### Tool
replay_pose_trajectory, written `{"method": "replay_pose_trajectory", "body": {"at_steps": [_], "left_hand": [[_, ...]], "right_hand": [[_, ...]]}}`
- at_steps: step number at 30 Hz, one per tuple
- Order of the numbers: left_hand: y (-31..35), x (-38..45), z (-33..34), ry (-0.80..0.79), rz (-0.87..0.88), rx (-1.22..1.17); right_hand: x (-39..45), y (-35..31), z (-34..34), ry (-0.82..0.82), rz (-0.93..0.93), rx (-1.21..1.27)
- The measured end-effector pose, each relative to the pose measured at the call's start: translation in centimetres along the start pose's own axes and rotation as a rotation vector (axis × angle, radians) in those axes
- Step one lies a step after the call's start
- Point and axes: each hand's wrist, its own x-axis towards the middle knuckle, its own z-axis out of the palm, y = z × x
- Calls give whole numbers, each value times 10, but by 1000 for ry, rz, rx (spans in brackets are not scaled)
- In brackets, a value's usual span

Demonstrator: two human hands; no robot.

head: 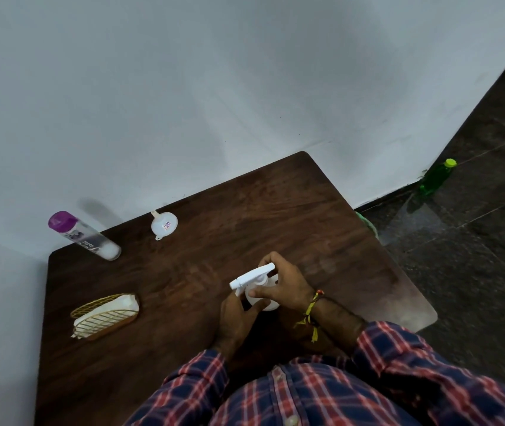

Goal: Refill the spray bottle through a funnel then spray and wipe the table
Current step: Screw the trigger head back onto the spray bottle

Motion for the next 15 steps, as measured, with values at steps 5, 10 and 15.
{"method": "replay_pose_trajectory", "body": {"at_steps": [5,10,15], "left_hand": [[-2,0,2,10,-33,-17],[-3,-2,6,45,-17,20],[0,-6,7,75,-68,-21]], "right_hand": [[2,8,-3,-82,-23,53],[-3,-1,-1,-35,-20,13],[-4,9,-3,-95,-4,164]]}}
